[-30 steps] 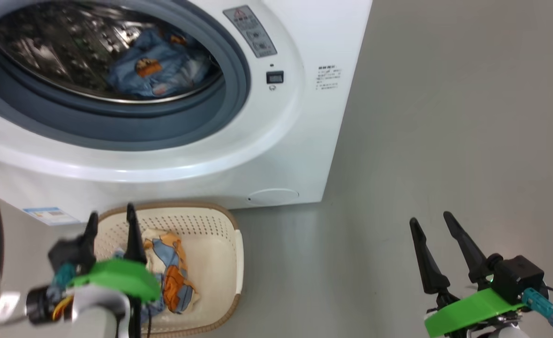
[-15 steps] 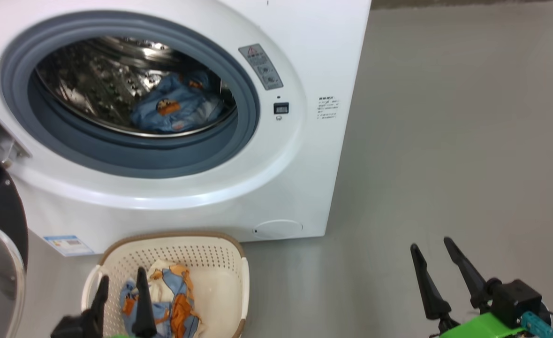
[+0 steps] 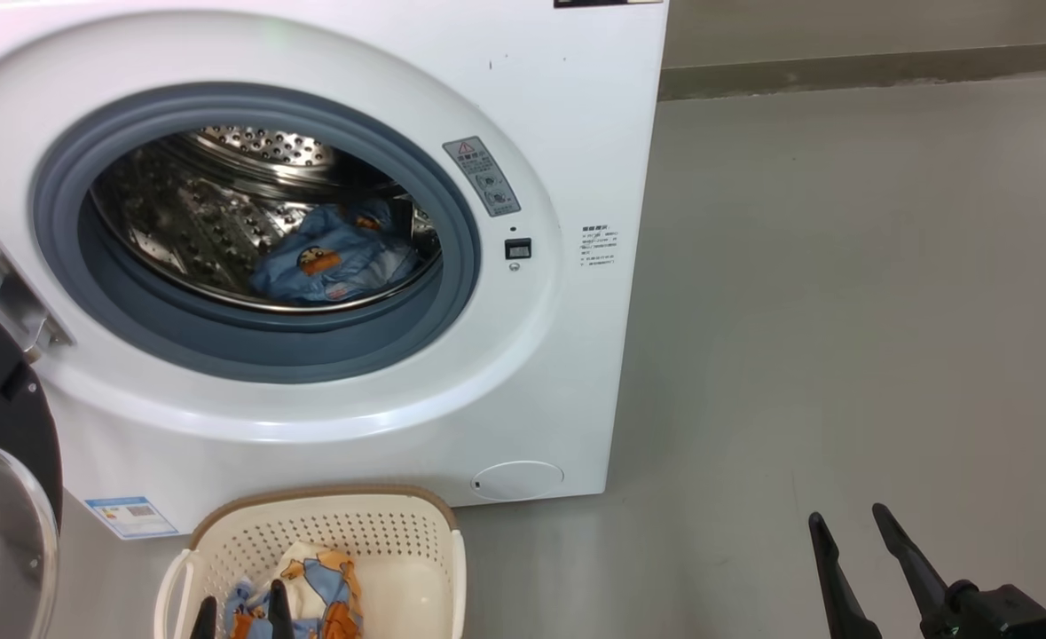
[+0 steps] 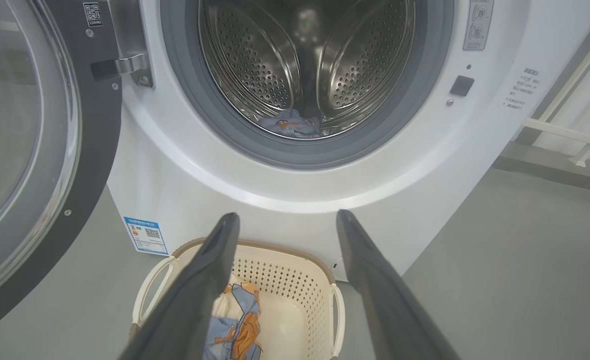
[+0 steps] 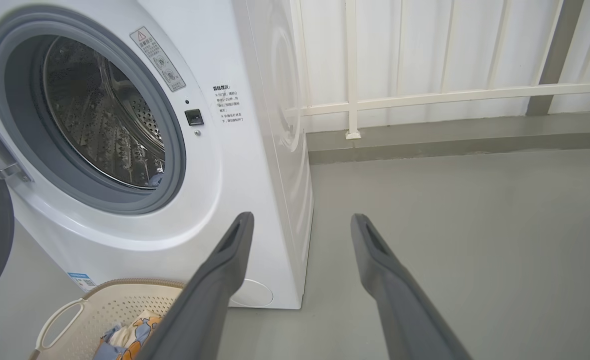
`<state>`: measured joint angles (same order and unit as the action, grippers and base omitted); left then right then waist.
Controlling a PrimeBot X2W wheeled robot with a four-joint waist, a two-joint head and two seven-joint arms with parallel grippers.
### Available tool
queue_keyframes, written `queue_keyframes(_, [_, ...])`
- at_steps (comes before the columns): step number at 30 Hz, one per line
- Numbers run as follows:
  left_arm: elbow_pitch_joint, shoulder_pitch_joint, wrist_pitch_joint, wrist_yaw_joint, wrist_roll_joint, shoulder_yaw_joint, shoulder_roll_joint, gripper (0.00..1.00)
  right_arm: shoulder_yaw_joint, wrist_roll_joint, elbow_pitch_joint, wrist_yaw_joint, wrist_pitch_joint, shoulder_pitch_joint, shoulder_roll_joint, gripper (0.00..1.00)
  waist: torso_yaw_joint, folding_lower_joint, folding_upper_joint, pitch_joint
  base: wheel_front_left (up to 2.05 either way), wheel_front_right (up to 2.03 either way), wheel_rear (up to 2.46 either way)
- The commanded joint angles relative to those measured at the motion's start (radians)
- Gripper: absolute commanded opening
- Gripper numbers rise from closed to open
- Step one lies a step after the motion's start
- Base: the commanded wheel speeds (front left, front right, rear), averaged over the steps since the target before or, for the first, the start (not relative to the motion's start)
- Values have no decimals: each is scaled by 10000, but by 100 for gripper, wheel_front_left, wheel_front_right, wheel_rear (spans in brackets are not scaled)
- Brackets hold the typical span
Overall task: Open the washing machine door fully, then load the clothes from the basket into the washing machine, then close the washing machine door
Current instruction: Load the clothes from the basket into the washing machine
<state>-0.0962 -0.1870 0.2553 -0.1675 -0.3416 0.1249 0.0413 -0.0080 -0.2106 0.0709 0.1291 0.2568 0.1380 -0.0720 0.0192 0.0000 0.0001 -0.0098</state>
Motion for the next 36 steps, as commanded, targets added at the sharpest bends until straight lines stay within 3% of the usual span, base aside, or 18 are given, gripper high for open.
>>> queue_keyframes(1, [305, 155, 64, -35, -45, -292, 90, 100, 210, 137, -284, 16, 49, -96, -78, 100, -18, 0, -1, -19, 0, 0, 0])
queue_keyframes(17, [351, 34, 64, 5, -20, -503, 90, 100, 105, 217, -382, 16, 49, -69, -27, 100, 2, 0, -1, 231, 0, 0, 0])
queue_keyframes(27, [-1863, 1250, -181, -49, -499, 116, 96, 100, 266, 130, -406, 16, 49, -546, 10, 100, -408, 0, -1, 1602, 0, 0, 0])
queue_keyframes(36, [-3377, 2962, -992, 86, -958, -277, 494, 100, 454, 40, -423, 16, 49, -1387, 132, 100, -991, 0, -1, 3294, 0, 0, 0])
